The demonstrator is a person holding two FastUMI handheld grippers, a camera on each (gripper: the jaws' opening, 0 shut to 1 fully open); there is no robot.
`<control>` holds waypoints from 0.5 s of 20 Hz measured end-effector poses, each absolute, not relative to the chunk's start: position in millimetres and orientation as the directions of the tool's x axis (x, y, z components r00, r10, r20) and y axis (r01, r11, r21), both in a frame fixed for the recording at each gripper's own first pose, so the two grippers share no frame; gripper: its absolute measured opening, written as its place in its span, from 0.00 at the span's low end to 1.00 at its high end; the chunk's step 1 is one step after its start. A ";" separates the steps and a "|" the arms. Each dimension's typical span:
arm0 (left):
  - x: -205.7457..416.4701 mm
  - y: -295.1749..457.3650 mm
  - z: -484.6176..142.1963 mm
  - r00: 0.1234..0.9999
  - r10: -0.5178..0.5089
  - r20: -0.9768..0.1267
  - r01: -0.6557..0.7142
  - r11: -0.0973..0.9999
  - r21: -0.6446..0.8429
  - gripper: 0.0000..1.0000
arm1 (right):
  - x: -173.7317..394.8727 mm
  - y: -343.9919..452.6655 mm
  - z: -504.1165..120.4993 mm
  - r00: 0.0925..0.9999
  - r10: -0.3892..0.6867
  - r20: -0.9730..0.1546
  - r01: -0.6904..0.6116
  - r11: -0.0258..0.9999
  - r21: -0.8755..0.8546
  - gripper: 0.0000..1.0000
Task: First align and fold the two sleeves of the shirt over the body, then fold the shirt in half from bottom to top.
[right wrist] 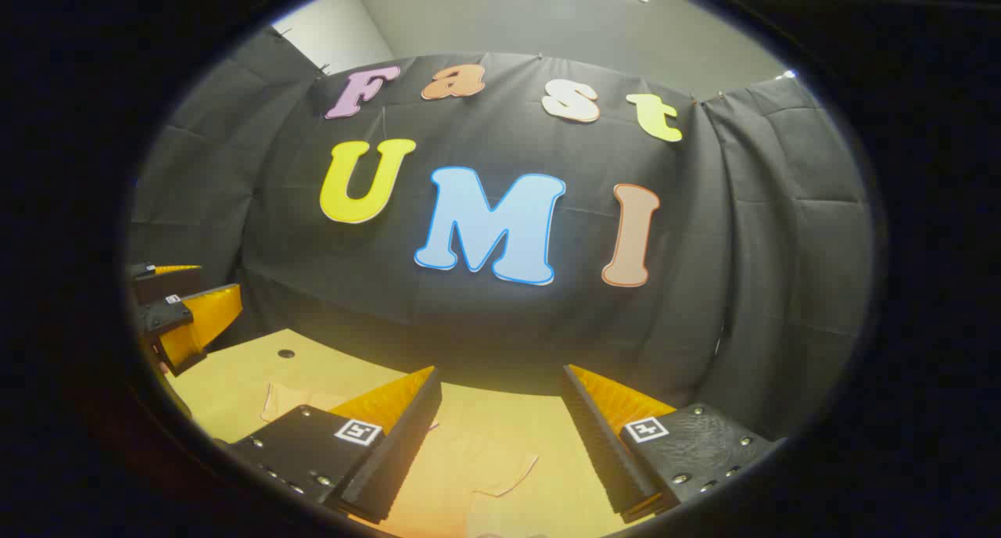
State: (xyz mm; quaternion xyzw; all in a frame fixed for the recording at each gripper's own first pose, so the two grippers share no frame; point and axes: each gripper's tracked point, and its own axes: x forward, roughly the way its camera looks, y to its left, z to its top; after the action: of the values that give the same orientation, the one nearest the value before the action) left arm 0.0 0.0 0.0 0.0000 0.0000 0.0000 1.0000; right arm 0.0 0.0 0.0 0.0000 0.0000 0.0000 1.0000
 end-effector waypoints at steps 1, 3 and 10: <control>1.2 0.0 -1.2 1.000 -0.003 -0.002 0.003 1.000 -0.002 0.99 | 0.6 -2.3 -0.7 1.000 -0.008 0.000 0.008 1.000 0.003 0.97; 4.5 0.2 -2.2 1.000 -0.008 -0.002 0.008 1.000 -0.005 0.99 | 2.5 -4.9 -3.4 1.000 -0.020 -0.008 0.020 1.000 0.006 0.97; 20.9 3.5 -4.2 1.000 -0.025 0.012 0.025 1.000 0.010 0.99 | 9.7 -17.3 -23.7 0.995 -0.070 -0.074 0.073 0.997 0.028 0.97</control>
State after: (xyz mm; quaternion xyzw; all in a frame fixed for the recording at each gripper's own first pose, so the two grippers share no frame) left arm 20.9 3.5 -4.2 0.0049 -0.0058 -0.0126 0.9999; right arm 9.7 -17.3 -23.7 0.0151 0.0366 -0.0358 0.9986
